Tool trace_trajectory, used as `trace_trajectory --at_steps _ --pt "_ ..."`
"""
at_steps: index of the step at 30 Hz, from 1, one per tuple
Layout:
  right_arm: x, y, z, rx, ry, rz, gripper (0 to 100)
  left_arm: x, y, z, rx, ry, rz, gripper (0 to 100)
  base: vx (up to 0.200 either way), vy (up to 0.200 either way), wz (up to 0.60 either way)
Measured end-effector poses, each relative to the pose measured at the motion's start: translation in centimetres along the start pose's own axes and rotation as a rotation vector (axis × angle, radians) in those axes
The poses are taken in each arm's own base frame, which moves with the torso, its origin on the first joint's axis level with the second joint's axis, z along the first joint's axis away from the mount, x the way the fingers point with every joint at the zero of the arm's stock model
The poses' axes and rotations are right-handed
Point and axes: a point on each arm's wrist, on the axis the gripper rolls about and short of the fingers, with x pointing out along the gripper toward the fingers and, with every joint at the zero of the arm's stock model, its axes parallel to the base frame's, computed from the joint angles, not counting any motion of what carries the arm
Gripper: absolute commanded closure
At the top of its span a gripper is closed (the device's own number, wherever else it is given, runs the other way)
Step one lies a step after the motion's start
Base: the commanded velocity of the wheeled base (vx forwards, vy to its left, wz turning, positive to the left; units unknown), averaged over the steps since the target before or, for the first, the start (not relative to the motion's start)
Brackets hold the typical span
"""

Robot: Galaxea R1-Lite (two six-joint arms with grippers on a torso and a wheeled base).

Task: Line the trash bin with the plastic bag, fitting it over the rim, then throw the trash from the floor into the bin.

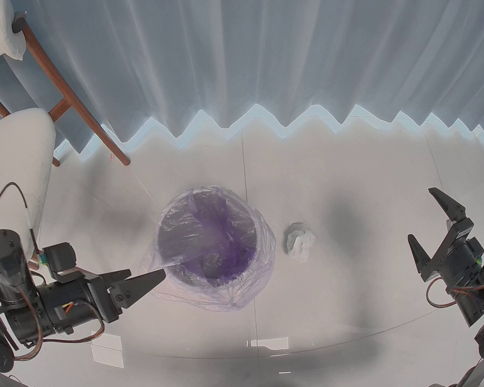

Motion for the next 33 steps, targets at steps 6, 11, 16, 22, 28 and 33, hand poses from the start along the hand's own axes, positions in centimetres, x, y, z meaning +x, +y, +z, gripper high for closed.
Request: trace_trajectory --at_steps 6,11,16,22,28,33 --pt "1.4 -1.9 0.5 0.039 -0.011 -0.096 0 2.5 2.3 -1.1 -0.048 0.071 0.103 0 0.000 0.000 0.00" --pt "1.7 -2.7 0.8 0.042 -0.001 -0.138 0 4.2 4.6 -2.5 -0.139 0.138 0.185 0 0.000 0.000 0.00" --pt "1.7 -2.9 0.9 0.030 0.001 -0.147 0 5.4 6.3 -3.4 -0.198 0.146 0.191 0 0.000 0.000 0.00" --pt "1.7 -2.9 0.8 0.019 0.006 -0.151 0 6.5 8.2 -4.5 -0.208 0.105 0.166 0 0.000 0.000 0.00" --pt "1.7 -3.0 0.8 0.014 0.009 -0.153 0 7.3 10.3 -6.4 -0.242 0.138 0.168 0 0.000 0.000 0.00" --pt "1.8 -3.1 0.7 0.012 0.012 -0.157 0 6.9 12.0 -7.6 -0.315 0.226 0.157 0 0.000 0.000 0.00"
